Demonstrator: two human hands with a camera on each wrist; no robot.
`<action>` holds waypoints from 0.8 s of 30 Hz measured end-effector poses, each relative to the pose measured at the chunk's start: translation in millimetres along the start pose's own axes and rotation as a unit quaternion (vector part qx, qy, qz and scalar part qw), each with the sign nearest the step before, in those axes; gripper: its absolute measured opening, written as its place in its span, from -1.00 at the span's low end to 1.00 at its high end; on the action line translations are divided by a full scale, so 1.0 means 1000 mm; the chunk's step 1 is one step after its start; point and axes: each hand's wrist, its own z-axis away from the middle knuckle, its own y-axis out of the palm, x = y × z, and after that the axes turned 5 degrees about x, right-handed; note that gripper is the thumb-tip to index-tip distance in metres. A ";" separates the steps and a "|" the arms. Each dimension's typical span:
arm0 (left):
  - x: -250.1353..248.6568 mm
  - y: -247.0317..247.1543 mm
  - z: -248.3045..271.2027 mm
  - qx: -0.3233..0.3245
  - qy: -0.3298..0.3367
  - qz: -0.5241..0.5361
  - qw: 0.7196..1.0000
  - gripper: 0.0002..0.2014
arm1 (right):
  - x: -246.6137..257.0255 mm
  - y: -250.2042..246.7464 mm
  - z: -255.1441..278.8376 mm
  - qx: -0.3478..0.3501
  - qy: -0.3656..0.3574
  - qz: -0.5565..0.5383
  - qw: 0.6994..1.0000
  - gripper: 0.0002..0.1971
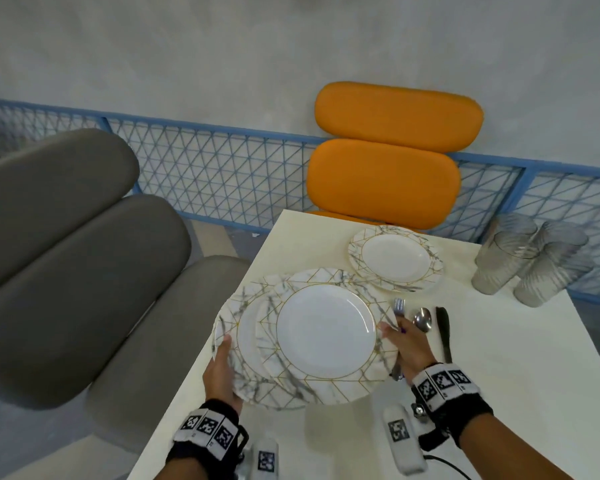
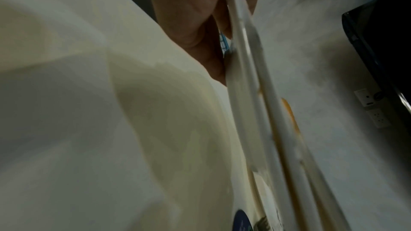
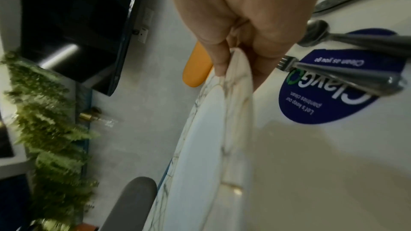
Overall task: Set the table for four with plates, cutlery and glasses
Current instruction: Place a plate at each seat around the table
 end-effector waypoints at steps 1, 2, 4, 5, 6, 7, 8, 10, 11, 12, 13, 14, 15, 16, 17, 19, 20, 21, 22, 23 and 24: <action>-0.009 -0.008 0.001 -0.003 0.003 -0.010 1.000 -0.54 | -0.002 0.002 0.000 -0.012 0.009 -0.012 1.000 -0.78; -0.017 -0.019 -0.002 -0.015 0.002 -0.027 1.000 -0.59 | -0.004 0.004 -0.001 -0.020 0.015 -0.031 0.999 -0.77; -0.033 -0.047 -0.005 -0.050 0.006 -0.044 0.998 -0.63 | -0.013 0.010 -0.008 -0.050 0.029 -0.053 0.997 -0.70; -0.042 -0.063 -0.005 -0.071 0.013 -0.042 0.996 -0.61 | -0.021 0.013 -0.014 -0.062 0.034 -0.055 0.996 -0.61; -0.050 -0.081 -0.007 -0.091 0.020 -0.034 0.995 -0.60 | -0.025 0.019 -0.016 -0.065 0.037 -0.056 0.996 -0.53; -0.059 -0.098 -0.010 -0.108 0.028 -0.024 0.993 -0.58 | -0.030 0.024 -0.020 -0.078 0.043 -0.052 0.995 -0.54; -0.066 -0.116 -0.013 -0.119 0.037 -0.012 0.992 -0.55 | -0.030 0.032 -0.017 -0.092 0.050 -0.049 0.993 -0.59; -0.079 -0.142 -0.014 -0.132 0.050 0.003 0.990 -0.49 | -0.035 0.048 -0.014 -0.114 0.065 -0.042 0.990 -0.56; -0.086 -0.153 -0.014 -0.136 0.056 0.000 0.989 -0.47 | -0.039 0.056 -0.014 -0.118 0.073 -0.028 0.990 -0.51; -0.093 -0.161 -0.013 -0.134 0.062 0.000 0.989 -0.45 | -0.043 0.065 -0.013 -0.127 0.074 -0.015 0.989 -0.45; -0.099 -0.166 -0.011 -0.137 0.061 -0.009 0.989 -0.42 | -0.048 0.074 -0.014 -0.135 0.071 -0.001 0.988 -0.43; -0.105 -0.170 -0.010 -0.137 0.064 -0.012 0.988 -0.41 | -0.051 0.082 -0.014 -0.136 0.070 0.011 0.988 -0.45; -0.110 -0.174 -0.009 -0.145 0.062 -0.015 0.987 -0.41 | -0.055 0.094 -0.013 -0.134 0.072 0.016 0.988 -0.48; -0.114 -0.178 -0.009 -0.141 0.072 -0.014 0.987 -0.41 | -0.058 0.100 -0.013 -0.128 0.070 0.025 0.989 -0.50; -0.118 -0.184 -0.012 -0.140 0.072 -0.014 0.988 -0.38 | -0.060 0.109 -0.013 -0.126 0.069 0.036 0.989 -0.53; -0.120 -0.191 -0.016 -0.133 0.082 -0.012 0.988 -0.29 | -0.063 0.122 -0.011 -0.122 0.076 0.054 0.988 -0.55; -0.121 -0.200 -0.023 -0.131 0.095 -0.023 0.987 -0.29 | -0.065 0.127 -0.012 -0.120 0.082 0.060 0.988 -0.56; -0.123 -0.201 -0.026 -0.137 0.096 -0.026 0.986 -0.31 | -0.065 0.131 -0.012 -0.115 0.093 0.065 0.987 -0.55; -0.124 -0.204 -0.029 -0.127 0.089 -0.021 0.988 -0.29 | -0.063 0.136 -0.011 -0.110 0.103 0.078 0.986 -0.52; -0.124 -0.208 -0.034 -0.125 0.077 -0.005 0.989 -0.25 | -0.062 0.138 -0.011 -0.108 0.111 0.092 0.984 -0.51; -0.124 -0.212 -0.038 -0.121 0.074 -0.005 0.990 -0.21 | -0.061 0.140 -0.011 -0.109 0.120 0.099 0.982 -0.50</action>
